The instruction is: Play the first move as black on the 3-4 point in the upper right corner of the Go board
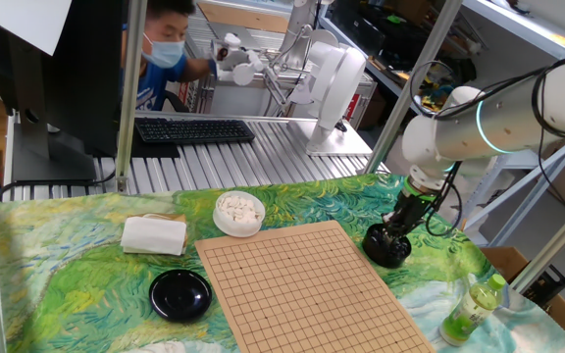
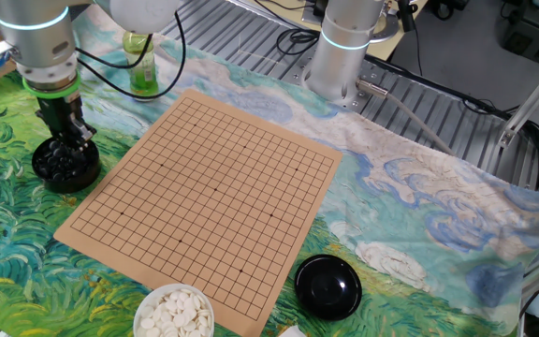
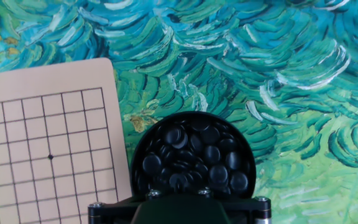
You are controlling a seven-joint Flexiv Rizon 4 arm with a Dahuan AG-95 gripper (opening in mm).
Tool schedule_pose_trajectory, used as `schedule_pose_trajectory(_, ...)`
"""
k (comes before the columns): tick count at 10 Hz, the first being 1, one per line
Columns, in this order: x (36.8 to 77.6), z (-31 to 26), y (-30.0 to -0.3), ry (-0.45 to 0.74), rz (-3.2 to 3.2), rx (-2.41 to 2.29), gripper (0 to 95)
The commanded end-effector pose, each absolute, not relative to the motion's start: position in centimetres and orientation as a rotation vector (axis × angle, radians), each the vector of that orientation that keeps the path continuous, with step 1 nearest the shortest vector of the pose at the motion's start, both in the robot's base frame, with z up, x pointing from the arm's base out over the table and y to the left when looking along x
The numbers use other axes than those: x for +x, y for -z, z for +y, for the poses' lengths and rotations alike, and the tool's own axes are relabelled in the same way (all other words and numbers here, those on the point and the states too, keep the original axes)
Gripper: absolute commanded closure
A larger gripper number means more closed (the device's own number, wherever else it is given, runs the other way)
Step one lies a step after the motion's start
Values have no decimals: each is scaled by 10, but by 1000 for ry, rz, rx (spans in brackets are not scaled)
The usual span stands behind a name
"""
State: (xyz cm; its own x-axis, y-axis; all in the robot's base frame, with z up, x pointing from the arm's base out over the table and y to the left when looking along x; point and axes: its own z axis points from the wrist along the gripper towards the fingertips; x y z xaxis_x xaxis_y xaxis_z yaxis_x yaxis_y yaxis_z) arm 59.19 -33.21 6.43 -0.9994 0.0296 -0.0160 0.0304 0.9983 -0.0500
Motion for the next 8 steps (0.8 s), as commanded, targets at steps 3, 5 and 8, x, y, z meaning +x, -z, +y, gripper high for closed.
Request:
schedule_pose_trajectory(3,589,-336,-90,82,3150,-95,950)
schedule_pose_trajectory(5,589,-336,-93,96,3139,-174,950)
schedule_pose_trajectory(8,587,-337,-102,94,3138,-210,950)
